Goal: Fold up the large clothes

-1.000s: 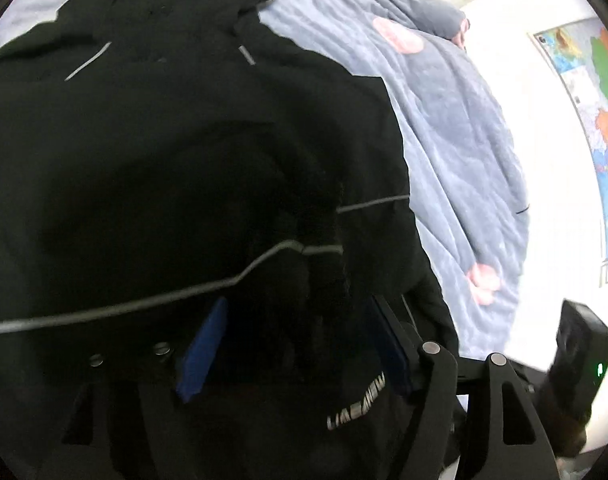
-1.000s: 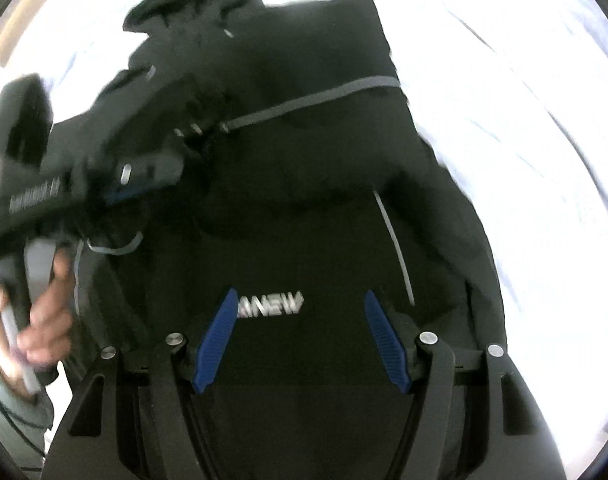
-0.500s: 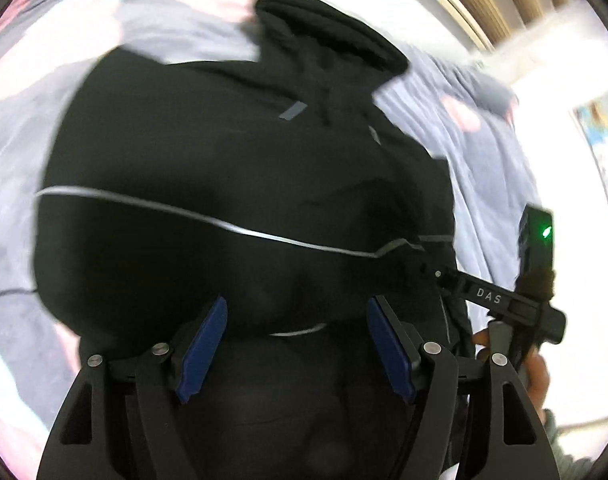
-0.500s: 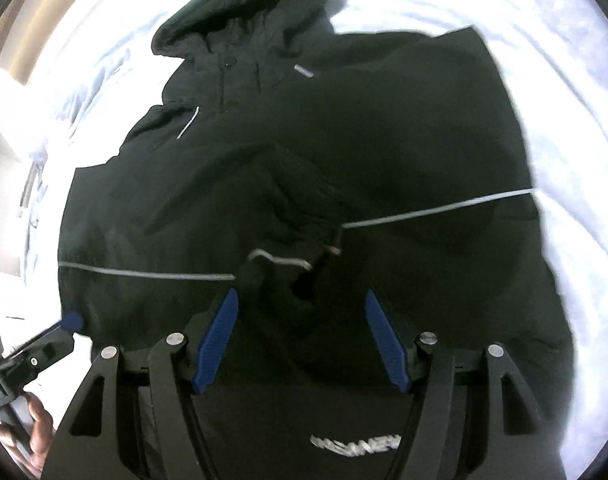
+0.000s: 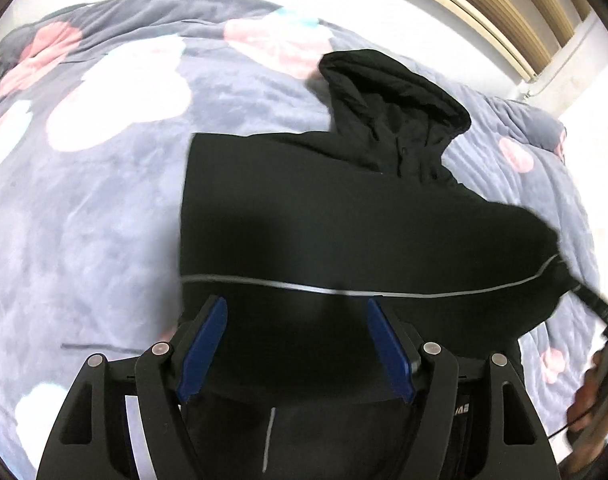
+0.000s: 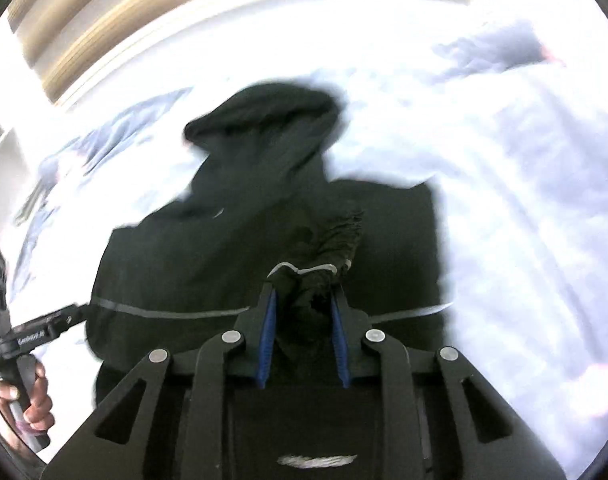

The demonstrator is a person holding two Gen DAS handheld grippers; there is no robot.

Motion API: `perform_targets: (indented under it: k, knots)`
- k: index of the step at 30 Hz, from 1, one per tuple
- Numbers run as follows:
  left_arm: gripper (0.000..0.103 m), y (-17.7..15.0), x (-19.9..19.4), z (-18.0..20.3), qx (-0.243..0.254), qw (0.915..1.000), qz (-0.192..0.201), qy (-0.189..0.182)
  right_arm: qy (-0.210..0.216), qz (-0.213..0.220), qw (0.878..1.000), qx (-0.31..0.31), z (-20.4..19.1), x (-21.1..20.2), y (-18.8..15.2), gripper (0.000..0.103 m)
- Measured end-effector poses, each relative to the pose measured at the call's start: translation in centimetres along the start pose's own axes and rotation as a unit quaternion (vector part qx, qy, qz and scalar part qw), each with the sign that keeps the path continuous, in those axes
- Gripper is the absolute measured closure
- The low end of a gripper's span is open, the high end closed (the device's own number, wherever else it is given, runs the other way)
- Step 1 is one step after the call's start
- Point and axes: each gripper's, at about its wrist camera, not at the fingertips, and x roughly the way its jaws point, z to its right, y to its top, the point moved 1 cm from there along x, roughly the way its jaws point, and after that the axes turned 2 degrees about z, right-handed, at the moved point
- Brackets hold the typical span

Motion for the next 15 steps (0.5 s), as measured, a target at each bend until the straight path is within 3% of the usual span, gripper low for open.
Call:
perform_targets:
  k: [3,8,10,15]
  knots:
    - [0.029,0.5,3.0,1.0,0.025,0.9996,-0.012,0.006,-0.003,-0.035,0.999,0.025,3.4,2.8,-0.3,0.075]
    - [0.028,-0.6,9.8,1.8,0.079,0.9926,-0.048,0.079,-0.027,-0.126,0.991,0.026,6.2,11.6,-4.5,0.072]
    - [0.023,-0.8,10.4,2.2,0.093,0.9911,-0.044,0.084,-0.026,-0.132,0.99,0.032,6.8,13.5,-6.0,0.07]
    - [0.021,-1.0,11.0,2.5,0.119,0.9871,-0.045,0.097,-0.011,-0.129,0.991,0.043,7.5,13.6,-6.4,0.068]
